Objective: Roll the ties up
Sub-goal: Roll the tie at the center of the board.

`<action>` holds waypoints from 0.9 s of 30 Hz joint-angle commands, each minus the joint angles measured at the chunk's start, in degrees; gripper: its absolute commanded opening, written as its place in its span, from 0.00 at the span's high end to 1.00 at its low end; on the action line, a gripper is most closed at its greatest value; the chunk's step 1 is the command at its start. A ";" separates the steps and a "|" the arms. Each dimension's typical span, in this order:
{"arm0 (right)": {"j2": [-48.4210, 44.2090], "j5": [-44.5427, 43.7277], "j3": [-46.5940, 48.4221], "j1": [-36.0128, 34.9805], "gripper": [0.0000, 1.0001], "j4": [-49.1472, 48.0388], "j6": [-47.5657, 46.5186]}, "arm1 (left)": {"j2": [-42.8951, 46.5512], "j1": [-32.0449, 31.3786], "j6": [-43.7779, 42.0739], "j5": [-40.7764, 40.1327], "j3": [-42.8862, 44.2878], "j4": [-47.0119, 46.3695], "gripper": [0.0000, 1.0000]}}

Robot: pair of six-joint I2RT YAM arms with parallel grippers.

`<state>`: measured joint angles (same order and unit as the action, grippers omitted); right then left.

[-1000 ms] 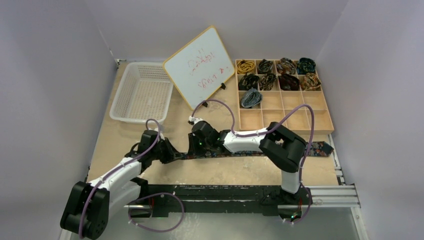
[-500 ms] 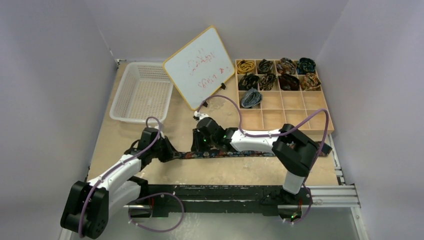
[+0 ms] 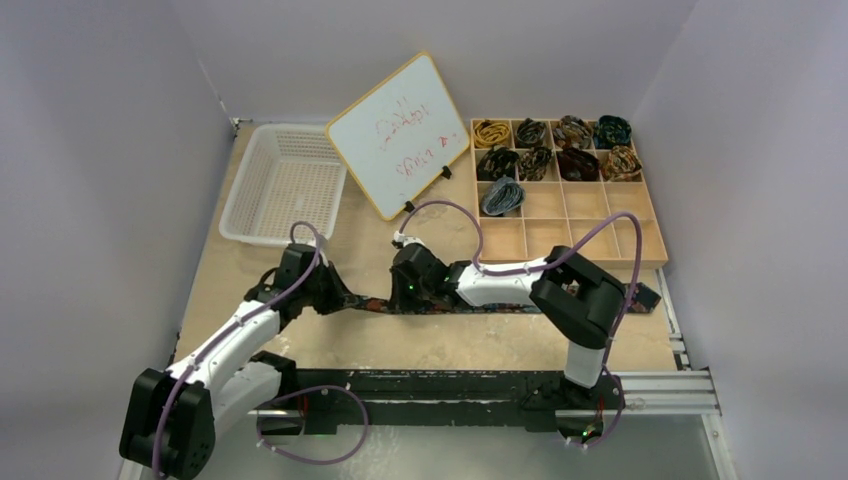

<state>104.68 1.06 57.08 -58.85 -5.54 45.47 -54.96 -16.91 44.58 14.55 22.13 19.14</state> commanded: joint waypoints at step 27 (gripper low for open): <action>11.81 7.72 4.91 2.42 0.92 -6.10 5.63 | -1.66 -3.65 -8.88 1.07 15.41 6.65 1.00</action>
<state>114.28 8.51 64.45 -57.32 -13.76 50.83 -54.89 -20.08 38.48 10.41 34.50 28.47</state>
